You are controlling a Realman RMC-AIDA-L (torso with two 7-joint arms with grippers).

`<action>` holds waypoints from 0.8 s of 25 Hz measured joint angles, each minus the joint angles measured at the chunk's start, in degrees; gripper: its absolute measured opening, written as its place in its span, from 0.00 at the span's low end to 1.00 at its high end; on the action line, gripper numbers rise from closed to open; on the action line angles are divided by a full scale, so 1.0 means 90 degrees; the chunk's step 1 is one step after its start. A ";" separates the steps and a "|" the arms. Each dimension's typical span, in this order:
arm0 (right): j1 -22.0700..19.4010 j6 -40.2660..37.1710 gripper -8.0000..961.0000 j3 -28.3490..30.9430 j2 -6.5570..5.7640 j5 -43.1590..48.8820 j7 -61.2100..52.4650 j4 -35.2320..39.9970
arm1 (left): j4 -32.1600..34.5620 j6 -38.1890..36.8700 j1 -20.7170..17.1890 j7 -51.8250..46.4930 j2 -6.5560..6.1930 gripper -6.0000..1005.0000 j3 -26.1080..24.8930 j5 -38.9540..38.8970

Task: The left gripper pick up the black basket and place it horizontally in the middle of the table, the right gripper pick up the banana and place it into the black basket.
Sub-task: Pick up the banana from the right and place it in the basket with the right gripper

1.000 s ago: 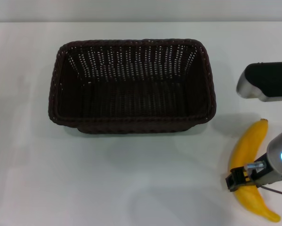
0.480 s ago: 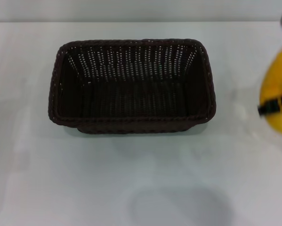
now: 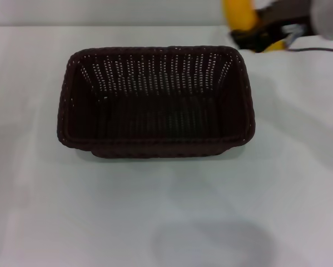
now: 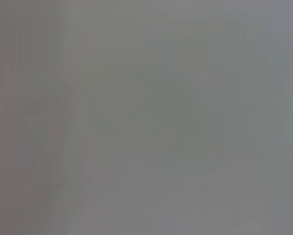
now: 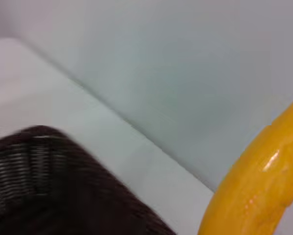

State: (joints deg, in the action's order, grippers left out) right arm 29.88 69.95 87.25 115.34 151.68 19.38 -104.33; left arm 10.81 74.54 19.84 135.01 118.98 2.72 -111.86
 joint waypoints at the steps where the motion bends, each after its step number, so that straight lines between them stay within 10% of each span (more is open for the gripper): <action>1: 0.0015 -0.0184 0.60 -0.0096 0.0002 -0.0186 0.0384 0.0107 | -0.0034 0.0036 -0.0025 -0.0056 0.0001 0.68 0.0000 0.0001; 13: 0.1621 -0.0872 0.65 -0.1045 0.0041 -0.2243 0.2991 0.3153 | -0.0225 0.0239 -0.0192 -0.0231 0.0001 0.68 -0.0002 -0.0014; 20: 0.1308 -0.0771 0.72 -0.0721 0.0002 -0.2319 0.3124 0.2746 | -0.0235 0.0244 -0.0193 -0.0353 0.0002 0.68 -0.0040 -0.0077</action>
State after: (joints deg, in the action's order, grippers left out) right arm 41.65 63.02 80.75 115.35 130.81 47.50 -79.61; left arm 8.70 76.74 18.11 131.84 119.00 2.36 -112.56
